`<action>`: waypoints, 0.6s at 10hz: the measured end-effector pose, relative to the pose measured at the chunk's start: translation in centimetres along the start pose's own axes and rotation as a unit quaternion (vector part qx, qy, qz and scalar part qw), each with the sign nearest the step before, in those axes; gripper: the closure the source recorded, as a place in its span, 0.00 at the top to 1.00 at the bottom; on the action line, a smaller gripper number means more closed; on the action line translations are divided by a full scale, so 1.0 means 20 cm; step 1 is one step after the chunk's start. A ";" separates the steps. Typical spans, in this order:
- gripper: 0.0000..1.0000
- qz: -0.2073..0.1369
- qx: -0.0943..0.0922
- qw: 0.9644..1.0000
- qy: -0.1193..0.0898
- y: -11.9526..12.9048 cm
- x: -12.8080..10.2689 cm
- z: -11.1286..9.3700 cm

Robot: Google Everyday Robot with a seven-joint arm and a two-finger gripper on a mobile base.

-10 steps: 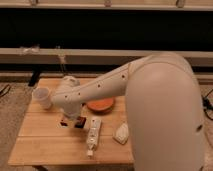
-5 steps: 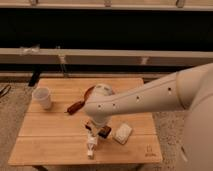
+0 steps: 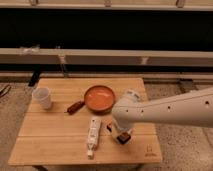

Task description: Place the eraser on the white sponge

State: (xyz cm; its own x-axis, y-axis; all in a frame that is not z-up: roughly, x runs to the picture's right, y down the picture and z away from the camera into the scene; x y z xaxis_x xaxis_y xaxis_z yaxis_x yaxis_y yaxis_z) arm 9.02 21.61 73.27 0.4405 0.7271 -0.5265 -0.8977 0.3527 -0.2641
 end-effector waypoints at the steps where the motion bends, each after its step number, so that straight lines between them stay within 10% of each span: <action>1: 0.00 0.023 0.000 1.000 0.001 -0.06 0.00 0.02; 6: 0.00 0.038 0.001 0.999 0.000 -0.09 -0.06 0.11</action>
State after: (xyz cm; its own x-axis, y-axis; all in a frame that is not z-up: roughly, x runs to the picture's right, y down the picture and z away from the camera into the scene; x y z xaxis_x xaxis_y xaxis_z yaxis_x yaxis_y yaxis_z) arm 10.21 21.43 76.14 0.3708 0.7522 -0.5447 -0.9287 0.2971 -0.2220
